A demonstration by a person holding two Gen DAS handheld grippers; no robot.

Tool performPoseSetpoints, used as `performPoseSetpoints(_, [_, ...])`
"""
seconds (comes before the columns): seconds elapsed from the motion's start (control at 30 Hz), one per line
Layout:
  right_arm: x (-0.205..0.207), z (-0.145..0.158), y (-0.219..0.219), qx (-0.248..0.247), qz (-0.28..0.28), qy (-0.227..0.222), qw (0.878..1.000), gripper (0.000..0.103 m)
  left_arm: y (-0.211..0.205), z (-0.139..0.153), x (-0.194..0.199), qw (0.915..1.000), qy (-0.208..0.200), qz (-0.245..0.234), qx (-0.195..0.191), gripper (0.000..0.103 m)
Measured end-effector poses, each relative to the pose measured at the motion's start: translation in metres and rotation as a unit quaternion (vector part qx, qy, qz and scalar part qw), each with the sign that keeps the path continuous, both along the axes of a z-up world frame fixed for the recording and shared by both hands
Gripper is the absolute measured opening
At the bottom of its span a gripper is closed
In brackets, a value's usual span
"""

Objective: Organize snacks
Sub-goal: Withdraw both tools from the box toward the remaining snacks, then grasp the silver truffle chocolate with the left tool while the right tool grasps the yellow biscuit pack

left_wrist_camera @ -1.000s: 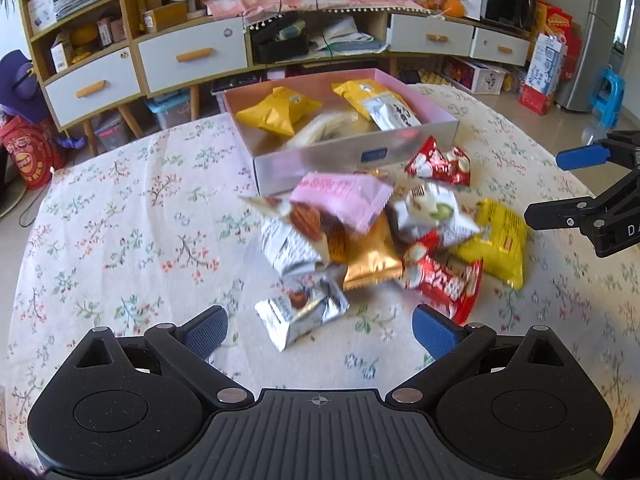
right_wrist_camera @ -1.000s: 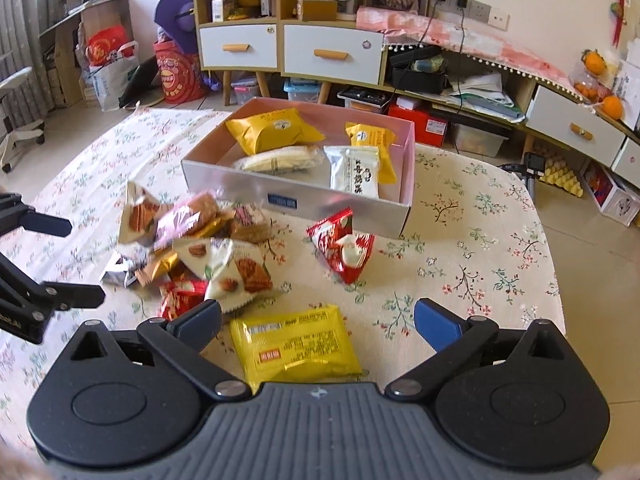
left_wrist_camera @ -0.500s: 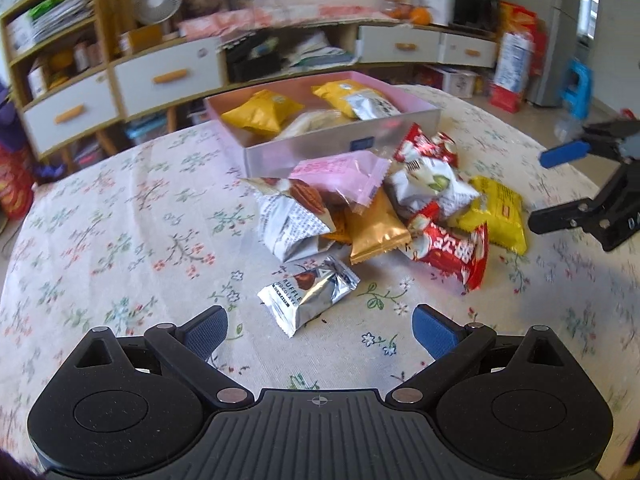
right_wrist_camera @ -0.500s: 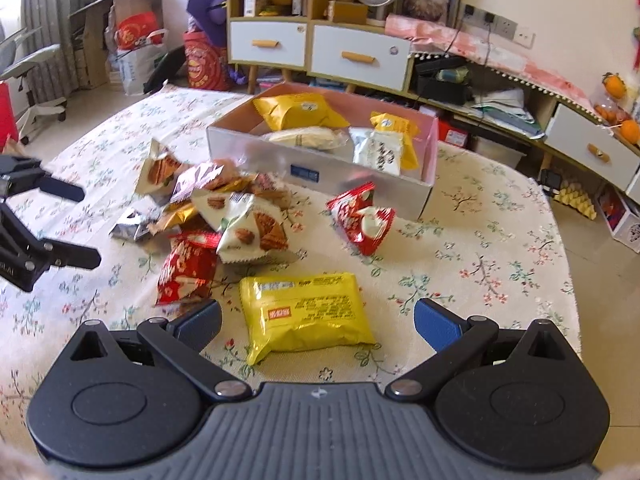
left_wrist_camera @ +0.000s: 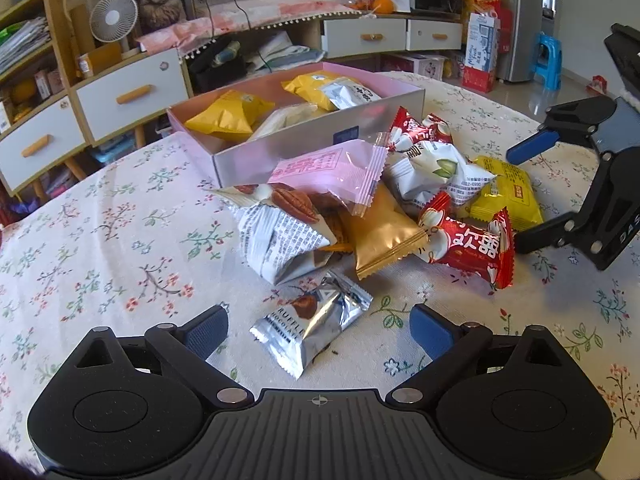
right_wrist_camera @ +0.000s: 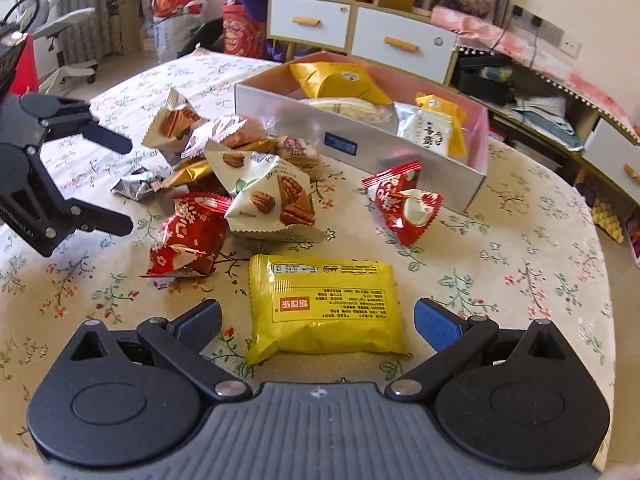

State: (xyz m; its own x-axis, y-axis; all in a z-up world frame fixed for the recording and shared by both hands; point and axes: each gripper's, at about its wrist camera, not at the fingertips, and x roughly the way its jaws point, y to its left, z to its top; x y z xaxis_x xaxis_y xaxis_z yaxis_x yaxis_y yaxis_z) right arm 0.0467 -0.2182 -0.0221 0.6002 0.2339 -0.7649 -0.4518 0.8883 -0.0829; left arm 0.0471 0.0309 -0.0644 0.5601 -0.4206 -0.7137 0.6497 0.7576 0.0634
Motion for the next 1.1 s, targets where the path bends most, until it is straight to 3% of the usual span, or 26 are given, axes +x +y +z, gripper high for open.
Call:
performPoseSetpoints(0.17, [0.004,-0.003,0.000,0.013,0.012,0.006,1.000,0.103,-0.003,-0.002,0.006,0.9999,0.010,-0.006,-0.003,0.092])
performPoseSetpoints(0.27, [0.007,-0.004,0.000,0.026,0.008,0.015,1.000,0.103,-0.005,0.000,0.008,0.9998,0.016,-0.010,-0.008,0.082])
performPoseSetpoints(0.43, [0.007,-0.003,0.002,0.032,0.011,0.021,0.999,0.102,-0.007,0.003,0.006,0.9994,0.027,-0.014,-0.014,0.056])
performPoseSetpoints(0.53, [0.006,-0.001,0.003,0.032,0.016,0.021,0.999,0.097,-0.009,0.005,0.004,0.9994,0.031,-0.010,-0.012,0.043])
performPoseSetpoints(0.73, [0.004,0.004,0.005,0.040,0.027,0.025,0.999,0.080,-0.014,0.009,0.000,0.9993,0.037,-0.004,-0.005,0.026])
performPoseSetpoints(1.1, [0.005,0.008,0.010,0.031,0.030,0.021,0.999,0.071,-0.014,0.013,-0.005,0.9987,0.049,0.016,-0.001,0.021])
